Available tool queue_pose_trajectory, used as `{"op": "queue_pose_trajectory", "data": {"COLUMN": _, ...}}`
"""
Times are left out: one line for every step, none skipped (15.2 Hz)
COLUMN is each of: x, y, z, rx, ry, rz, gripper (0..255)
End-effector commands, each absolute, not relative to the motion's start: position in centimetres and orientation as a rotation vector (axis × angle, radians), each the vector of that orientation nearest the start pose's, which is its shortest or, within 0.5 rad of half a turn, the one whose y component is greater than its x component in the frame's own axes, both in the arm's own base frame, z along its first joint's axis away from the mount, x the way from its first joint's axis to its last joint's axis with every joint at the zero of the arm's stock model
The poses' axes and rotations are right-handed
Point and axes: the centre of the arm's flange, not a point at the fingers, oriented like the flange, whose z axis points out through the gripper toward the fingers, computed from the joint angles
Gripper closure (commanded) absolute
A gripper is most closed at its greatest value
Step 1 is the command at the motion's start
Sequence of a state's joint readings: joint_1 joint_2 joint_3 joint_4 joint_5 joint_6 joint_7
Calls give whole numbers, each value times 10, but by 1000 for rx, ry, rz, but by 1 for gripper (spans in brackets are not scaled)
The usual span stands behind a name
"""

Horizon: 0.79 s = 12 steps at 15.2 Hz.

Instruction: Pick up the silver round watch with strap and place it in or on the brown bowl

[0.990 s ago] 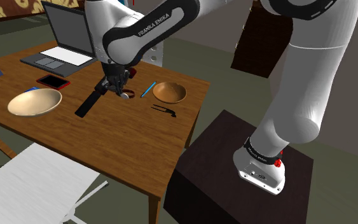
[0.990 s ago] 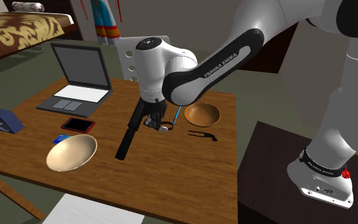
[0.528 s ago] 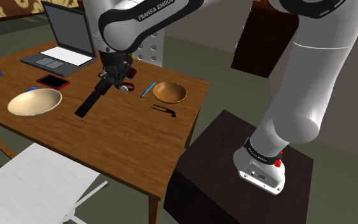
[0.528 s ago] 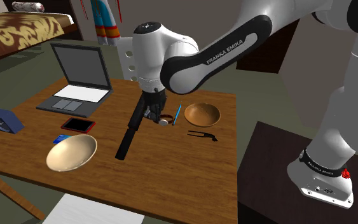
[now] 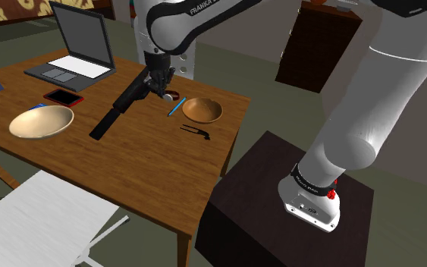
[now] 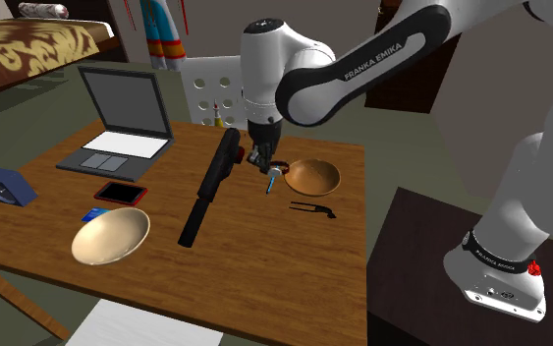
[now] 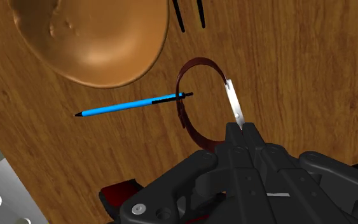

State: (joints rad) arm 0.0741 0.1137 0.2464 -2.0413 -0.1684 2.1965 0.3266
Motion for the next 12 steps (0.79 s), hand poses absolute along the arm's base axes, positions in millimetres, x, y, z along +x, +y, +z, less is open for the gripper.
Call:
{"op": "queue_pose_trajectory", "data": {"x": 540, "y": 145, "z": 395, "rx": -3226, "ry": -142, "rz": -128, "gripper": 255}}
{"op": "queue_pose_trajectory", "data": {"x": 536, "y": 133, "z": 396, "rx": -3226, "ry": -142, "rz": -128, "gripper": 255}}
{"op": "queue_pose_trajectory", "data": {"x": 532, "y": 120, "z": 397, "rx": -3226, "ry": -142, "rz": -128, "gripper": 255}}
{"op": "queue_pose_trajectory", "data": {"x": 528, "y": 107, "z": 398, "rx": -3226, "ry": -142, "rz": -128, "gripper": 255}}
{"op": "queue_pose_trajectory", "data": {"x": 524, "y": 95, "z": 399, "rx": -3226, "ry": -142, "rz": -128, "gripper": 255}}
{"op": "queue_pose_trajectory", "data": {"x": 520, "y": 82, "z": 400, "rx": -3226, "ry": -142, "rz": -128, "gripper": 255}}
{"op": "queue_pose_trajectory", "data": {"x": 516, "y": 70, "z": 401, "rx": -3226, "ry": -142, "rz": -128, "gripper": 255}}
{"op": "queue_pose_trajectory", "data": {"x": 512, "y": 57, "z": 402, "rx": -3226, "ry": -142, "rz": -128, "gripper": 255}}
{"op": "queue_pose_trajectory", "data": {"x": 508, "y": 45, "z": 403, "rx": -3226, "ry": -142, "rz": -128, "gripper": 255}}
{"op": "queue_pose_trajectory", "data": {"x": 503, "y": 29, "z": 404, "rx": -3226, "ry": -142, "rz": -128, "gripper": 255}}
{"op": "queue_pose_trajectory", "data": {"x": 503, "y": 29, "z": 399, "rx": -3226, "ry": -142, "rz": -128, "gripper": 255}}
{"op": "queue_pose_trajectory", "data": {"x": 503, "y": 29, "z": 394, "rx": -3226, "ry": -142, "rz": -128, "gripper": 255}}
